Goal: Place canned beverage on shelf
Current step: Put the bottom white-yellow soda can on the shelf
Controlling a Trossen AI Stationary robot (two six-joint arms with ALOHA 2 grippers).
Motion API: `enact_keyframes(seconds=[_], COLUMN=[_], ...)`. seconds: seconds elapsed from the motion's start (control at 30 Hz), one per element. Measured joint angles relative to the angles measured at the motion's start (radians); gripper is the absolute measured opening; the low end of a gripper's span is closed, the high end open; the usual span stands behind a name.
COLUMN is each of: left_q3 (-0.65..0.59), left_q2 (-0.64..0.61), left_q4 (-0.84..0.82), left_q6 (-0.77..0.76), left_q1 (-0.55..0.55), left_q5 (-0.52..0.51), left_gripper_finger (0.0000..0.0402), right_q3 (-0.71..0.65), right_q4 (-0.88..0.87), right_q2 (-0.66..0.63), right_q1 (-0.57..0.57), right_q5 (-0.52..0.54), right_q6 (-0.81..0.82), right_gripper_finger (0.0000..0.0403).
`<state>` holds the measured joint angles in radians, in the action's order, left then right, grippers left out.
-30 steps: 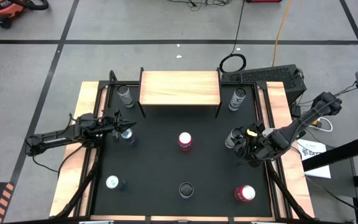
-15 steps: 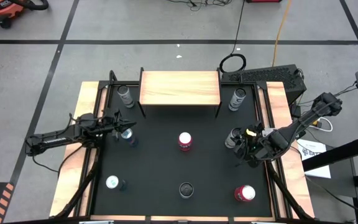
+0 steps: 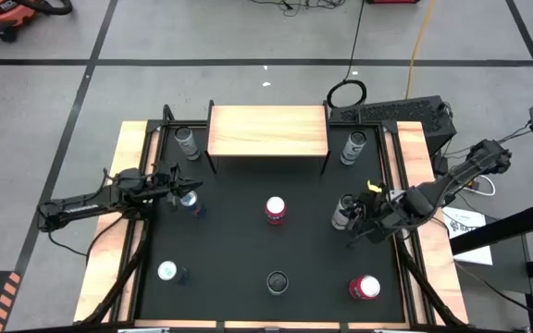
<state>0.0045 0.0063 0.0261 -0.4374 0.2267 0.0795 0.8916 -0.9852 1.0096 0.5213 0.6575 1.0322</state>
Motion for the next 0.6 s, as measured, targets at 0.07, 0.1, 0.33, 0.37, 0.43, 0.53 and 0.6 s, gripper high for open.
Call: enact_keyframes(seconds=[0.07,0.1,0.33,0.37,0.43,0.53,0.6], left_q3=[0.000,0.000,0.000,0.000,0.000,0.000,0.000], left_q2=[0.000,0.000,0.000,0.000,0.000,0.000,0.000], left_q4=[0.000,0.000,0.000,0.000,0.000,0.000,0.000], left_q6=[0.000,0.000,0.000,0.000,0.000,0.000,0.000], left_q1=[0.000,0.000,0.000,0.000,0.000,0.000,0.000], left_q5=[0.000,0.000,0.000,0.000,0.000,0.000,0.000], left_gripper_finger=[0.0000,0.0000,0.0000,0.0000,0.0000,0.0000,0.0000], right_q3=[0.052,0.078,0.227,0.241,0.271,0.319,0.354], right_q4=[-0.003,-0.006,0.017,0.033,0.062,0.114,0.146], right_q2=[0.000,0.000,-0.001,-0.001,0.000,-0.001,-0.001], right_q1=[-0.023,-0.037,-0.154,-0.176,-0.220,-0.289,-0.330], right_q5=[0.010,0.018,0.023,0.028,0.054,0.075,0.075], right_q6=[-0.068,-0.108,-0.392,-0.446,-0.537,-0.683,-0.763], right_gripper_finger=[0.0218,0.0218,0.0218,0.0218,0.0218,0.0218,0.0218])
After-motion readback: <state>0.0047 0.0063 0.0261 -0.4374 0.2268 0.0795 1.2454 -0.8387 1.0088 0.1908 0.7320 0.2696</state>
